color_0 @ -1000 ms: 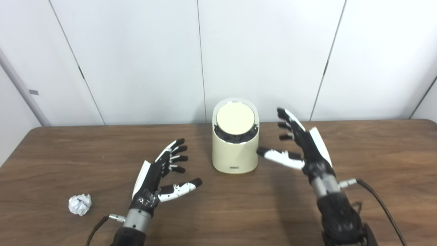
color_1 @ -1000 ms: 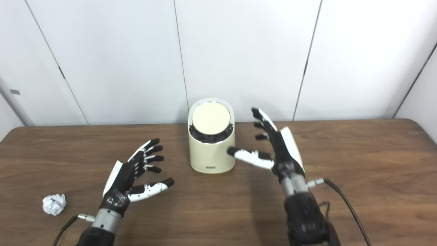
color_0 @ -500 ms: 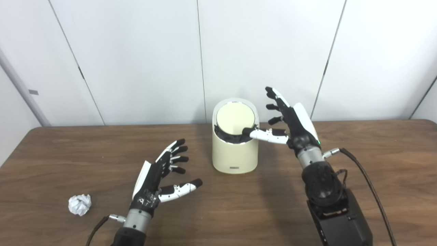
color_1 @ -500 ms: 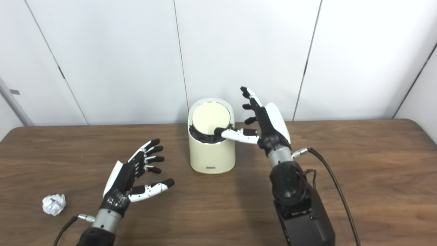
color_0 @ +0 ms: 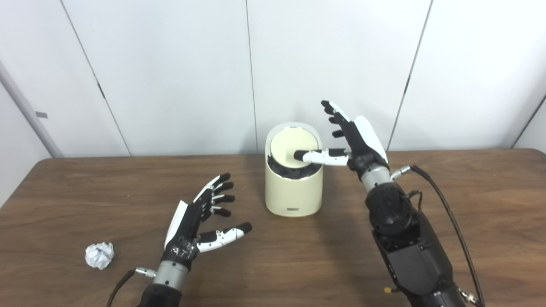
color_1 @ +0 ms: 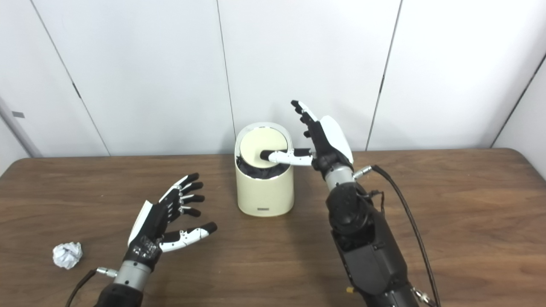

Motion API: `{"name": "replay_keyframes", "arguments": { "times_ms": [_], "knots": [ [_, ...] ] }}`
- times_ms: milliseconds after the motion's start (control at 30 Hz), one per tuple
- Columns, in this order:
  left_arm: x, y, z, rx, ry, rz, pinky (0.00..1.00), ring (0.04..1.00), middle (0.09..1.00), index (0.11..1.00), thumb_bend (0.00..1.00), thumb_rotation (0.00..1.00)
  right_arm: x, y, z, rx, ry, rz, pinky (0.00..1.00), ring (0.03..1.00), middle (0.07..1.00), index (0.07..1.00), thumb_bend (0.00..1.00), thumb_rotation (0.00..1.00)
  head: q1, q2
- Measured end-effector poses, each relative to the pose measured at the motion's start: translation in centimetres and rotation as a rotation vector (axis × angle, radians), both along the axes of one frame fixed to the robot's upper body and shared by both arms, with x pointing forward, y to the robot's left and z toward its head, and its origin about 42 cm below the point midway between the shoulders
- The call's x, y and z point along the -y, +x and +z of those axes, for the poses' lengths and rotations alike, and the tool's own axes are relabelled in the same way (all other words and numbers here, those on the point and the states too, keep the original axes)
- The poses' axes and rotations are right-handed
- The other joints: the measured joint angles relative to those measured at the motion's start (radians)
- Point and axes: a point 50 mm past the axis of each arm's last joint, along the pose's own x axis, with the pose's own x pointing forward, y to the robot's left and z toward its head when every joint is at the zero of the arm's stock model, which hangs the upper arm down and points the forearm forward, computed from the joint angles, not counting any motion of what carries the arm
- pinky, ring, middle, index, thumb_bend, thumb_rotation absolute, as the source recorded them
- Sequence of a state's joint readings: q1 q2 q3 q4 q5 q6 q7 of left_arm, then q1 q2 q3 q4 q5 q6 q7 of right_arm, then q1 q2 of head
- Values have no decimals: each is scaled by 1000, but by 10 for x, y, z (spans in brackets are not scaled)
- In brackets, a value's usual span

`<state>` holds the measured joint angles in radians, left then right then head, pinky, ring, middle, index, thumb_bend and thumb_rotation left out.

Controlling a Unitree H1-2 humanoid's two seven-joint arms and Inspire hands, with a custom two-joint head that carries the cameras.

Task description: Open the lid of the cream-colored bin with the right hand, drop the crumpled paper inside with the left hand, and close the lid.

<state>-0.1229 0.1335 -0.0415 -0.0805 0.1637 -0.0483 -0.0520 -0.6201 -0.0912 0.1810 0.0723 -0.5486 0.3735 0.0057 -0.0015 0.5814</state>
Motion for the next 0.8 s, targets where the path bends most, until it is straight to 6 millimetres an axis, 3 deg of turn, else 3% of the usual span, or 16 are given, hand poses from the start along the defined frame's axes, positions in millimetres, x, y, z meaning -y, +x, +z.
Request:
{"name": "replay_keyframes", "arguments": {
  "times_ms": [800],
  "knots": [
    [1, -1, 1, 2, -2, -2, 638, 777, 867, 919, 763, 130, -13, 12, 0, -26, -51, 9, 747, 882, 920, 910, 898, 337, 2, 18]
  ]
}}
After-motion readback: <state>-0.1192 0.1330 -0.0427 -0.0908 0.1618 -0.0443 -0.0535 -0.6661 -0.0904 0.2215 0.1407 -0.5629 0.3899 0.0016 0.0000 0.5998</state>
